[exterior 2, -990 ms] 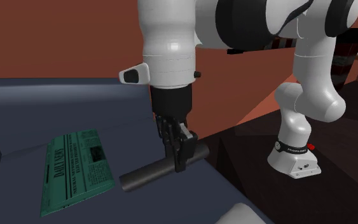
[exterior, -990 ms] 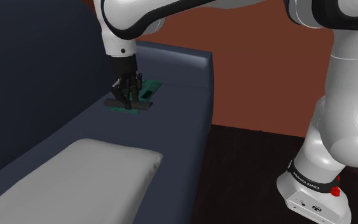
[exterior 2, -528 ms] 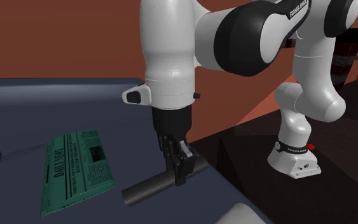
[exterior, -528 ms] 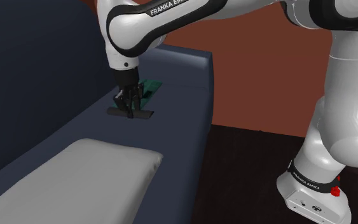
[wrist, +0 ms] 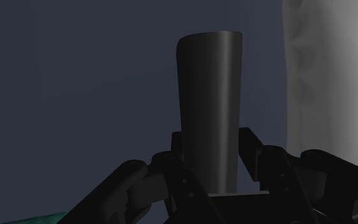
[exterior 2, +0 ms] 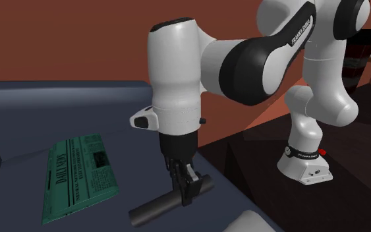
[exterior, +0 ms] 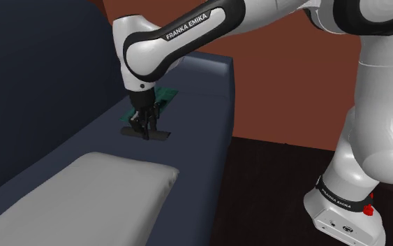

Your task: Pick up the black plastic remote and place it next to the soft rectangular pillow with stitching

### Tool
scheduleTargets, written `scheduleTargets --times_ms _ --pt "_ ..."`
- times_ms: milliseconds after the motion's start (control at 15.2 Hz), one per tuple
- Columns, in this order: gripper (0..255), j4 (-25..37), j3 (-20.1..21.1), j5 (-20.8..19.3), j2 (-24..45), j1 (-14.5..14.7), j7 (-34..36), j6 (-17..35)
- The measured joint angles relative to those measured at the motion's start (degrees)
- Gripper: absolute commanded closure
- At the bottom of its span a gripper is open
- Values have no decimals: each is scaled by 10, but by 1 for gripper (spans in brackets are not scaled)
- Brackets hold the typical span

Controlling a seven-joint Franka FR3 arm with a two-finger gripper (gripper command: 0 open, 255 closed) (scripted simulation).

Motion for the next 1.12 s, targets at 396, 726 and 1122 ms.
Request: scheduleTargets --times_ms 396,726,1122 --pt "255 -24 -1 -4 17 2 1 40" --pt "255 -45 -2 -7 30 2 1 74" --pt "255 -60 -5 -12 52 4 2 110"
